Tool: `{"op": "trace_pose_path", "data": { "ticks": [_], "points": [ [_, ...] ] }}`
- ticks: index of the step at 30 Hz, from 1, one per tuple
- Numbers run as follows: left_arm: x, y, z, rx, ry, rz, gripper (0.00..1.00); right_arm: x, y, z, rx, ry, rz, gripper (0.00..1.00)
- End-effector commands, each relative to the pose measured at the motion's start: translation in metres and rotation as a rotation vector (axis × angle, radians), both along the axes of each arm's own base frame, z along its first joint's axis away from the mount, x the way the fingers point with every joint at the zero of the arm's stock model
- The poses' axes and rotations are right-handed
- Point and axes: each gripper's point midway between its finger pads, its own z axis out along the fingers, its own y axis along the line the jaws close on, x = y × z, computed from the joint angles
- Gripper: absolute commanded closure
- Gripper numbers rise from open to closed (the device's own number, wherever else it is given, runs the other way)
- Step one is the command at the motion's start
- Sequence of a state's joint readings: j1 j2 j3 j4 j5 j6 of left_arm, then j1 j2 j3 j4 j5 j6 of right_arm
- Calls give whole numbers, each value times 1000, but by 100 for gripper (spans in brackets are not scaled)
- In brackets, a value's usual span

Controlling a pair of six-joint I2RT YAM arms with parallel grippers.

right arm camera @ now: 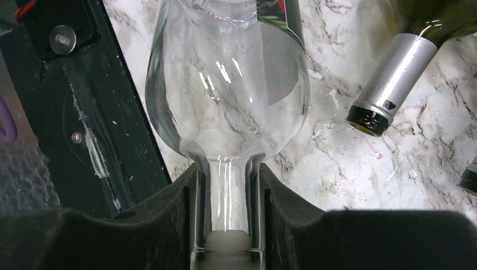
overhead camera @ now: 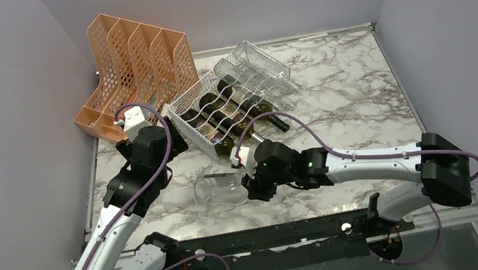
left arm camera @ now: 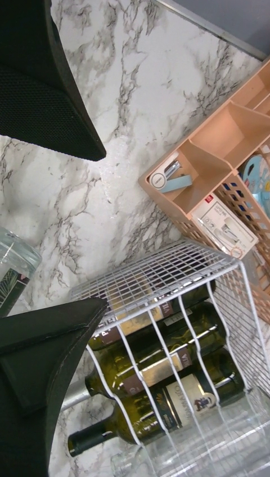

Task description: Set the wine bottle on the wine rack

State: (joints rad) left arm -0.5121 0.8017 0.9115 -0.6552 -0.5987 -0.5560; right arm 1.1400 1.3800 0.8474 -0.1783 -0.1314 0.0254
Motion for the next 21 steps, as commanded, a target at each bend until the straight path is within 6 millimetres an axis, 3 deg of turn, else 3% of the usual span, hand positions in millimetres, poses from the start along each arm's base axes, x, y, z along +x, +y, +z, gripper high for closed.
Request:
{"op": "trace_pose_path", "data": {
  "ticks": [1, 5, 11, 16, 21],
  "points": [
    [-3, -13, -26, -20, 69, -62, 1, 7, 19, 28, 131, -69, 7, 99],
    [-6, -33, -49, -73, 133, -146, 1, 8, 16, 22, 131, -72, -17, 99],
    [-26, -56, -106, -154, 305, -228, 1, 4, 13, -3, 85, -29, -14, 99],
    [-43, -54, -146, -195, 402, -175, 1, 3, 3, -30, 8, 4, -44, 73],
    [-50, -61, -164, -237, 446, -192, 1, -2, 0, -51, -60, 53, -37, 65]
  ]
}}
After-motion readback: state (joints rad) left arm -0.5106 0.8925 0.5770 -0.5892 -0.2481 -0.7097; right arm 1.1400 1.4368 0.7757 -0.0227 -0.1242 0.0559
